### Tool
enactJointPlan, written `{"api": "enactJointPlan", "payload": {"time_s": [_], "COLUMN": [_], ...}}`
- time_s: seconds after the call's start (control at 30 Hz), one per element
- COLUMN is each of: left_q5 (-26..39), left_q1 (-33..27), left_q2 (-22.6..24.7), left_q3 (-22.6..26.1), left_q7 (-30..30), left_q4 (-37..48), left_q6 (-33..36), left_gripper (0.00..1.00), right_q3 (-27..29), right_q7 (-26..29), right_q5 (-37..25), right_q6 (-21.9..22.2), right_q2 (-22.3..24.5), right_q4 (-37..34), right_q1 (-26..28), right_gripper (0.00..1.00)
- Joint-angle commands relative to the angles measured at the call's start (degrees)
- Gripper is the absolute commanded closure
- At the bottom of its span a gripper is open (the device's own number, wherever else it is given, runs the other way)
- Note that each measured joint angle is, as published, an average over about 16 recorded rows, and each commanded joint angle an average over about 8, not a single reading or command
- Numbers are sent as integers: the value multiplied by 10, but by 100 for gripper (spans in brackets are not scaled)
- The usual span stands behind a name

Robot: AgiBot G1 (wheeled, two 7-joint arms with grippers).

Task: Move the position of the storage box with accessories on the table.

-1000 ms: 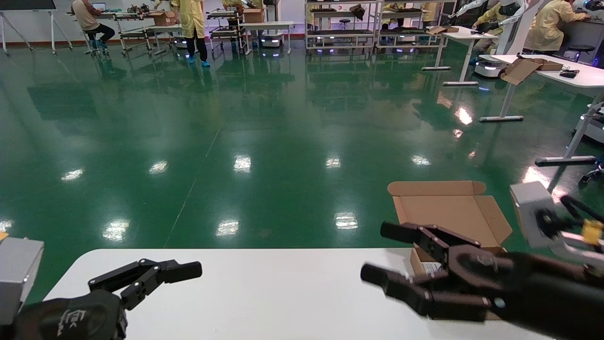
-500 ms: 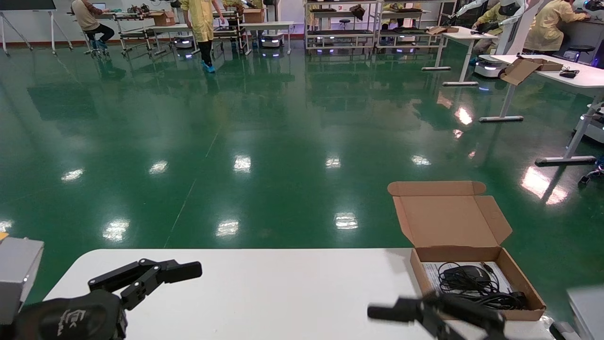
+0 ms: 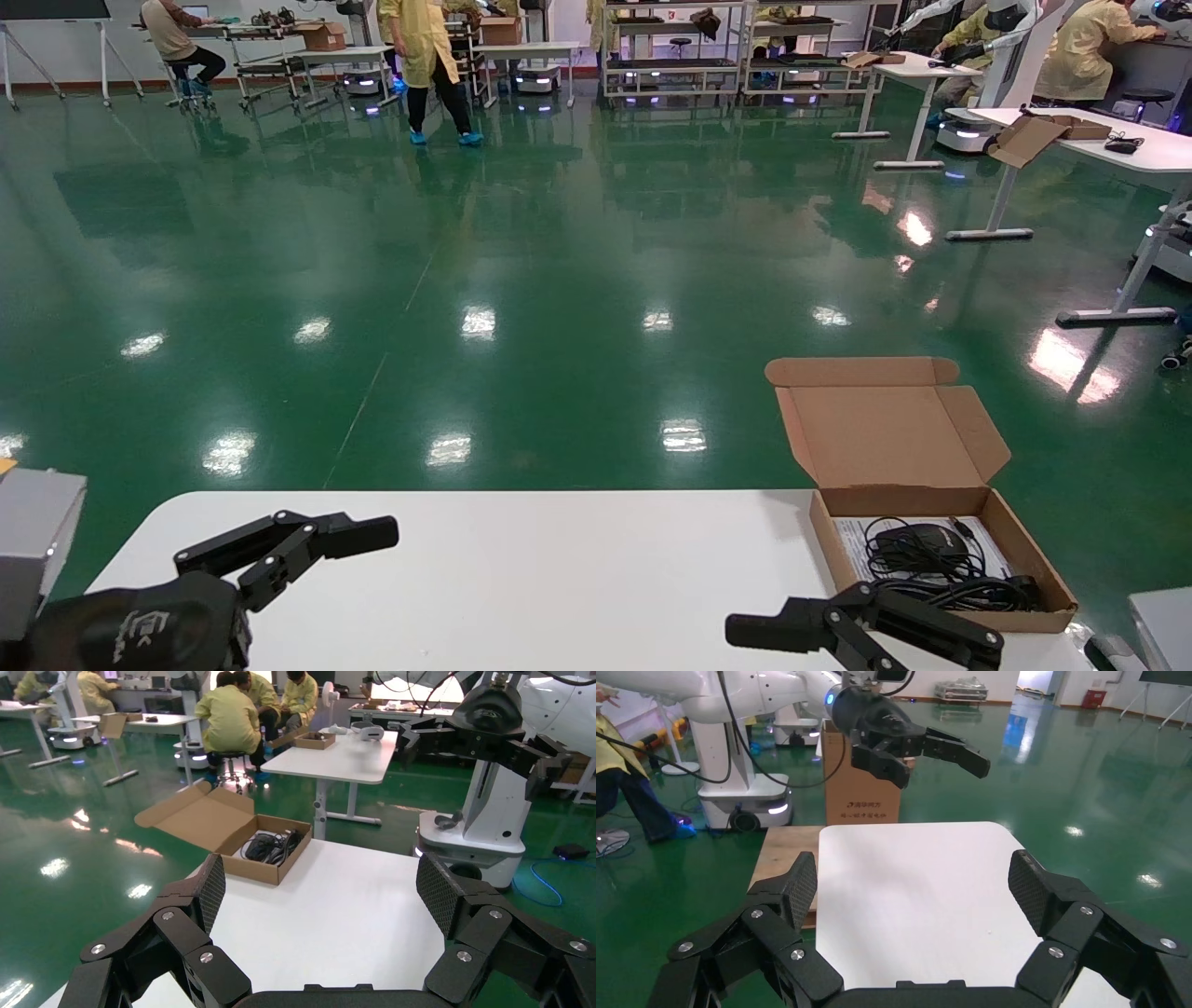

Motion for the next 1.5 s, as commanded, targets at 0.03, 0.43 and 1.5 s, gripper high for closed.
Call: {"api": "enactJointPlan", "payload": {"time_s": [0.03, 0.43, 1.5], "left_q5": [0, 0, 0], "left_q1": [0, 0, 0], "left_q2": [0, 0, 0], "left_q3": [0, 0, 0], "left_q7": [0, 0, 0], "left_q4": [0, 0, 0], "left_q6": [0, 0, 0], "left_gripper": [0, 0, 0], "right_q3": [-1, -5, -7], "right_q7": [1, 3, 4], "right_q5": [0, 0, 0], "right_q6": [1, 5, 7], "right_q2": [-1, -3, -4], "right_q4": [-2, -9, -12], "right_q1": [1, 5, 7], "right_gripper": [0, 0, 0]}}
